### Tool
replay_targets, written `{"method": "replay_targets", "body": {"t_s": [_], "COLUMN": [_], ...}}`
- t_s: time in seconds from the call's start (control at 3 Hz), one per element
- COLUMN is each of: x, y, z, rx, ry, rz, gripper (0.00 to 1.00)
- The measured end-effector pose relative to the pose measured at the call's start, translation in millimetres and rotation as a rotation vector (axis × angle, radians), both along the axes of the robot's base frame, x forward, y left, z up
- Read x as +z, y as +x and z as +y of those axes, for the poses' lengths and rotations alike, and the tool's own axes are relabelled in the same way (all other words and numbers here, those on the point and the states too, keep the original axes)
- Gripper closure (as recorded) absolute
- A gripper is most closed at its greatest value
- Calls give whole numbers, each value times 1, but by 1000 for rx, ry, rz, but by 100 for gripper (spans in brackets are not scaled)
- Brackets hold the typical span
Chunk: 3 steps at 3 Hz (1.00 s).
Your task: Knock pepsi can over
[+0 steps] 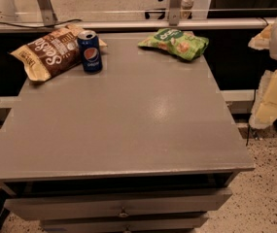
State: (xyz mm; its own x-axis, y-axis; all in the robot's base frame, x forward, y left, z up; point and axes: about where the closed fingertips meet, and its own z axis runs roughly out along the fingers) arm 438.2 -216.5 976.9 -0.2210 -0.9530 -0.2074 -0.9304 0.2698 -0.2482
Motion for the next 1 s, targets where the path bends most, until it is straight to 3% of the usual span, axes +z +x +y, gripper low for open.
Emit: {"method": "replay_targets", "body": {"t_s": [0.33,0.67,1.0], "x": [0,-3,-10], "y": [0,7,26], "z": [0,11,47], "rx": [0,2,5], "ry": [0,59,164], "rz": [0,-8,-26], "gripper": [0,0,0]}}
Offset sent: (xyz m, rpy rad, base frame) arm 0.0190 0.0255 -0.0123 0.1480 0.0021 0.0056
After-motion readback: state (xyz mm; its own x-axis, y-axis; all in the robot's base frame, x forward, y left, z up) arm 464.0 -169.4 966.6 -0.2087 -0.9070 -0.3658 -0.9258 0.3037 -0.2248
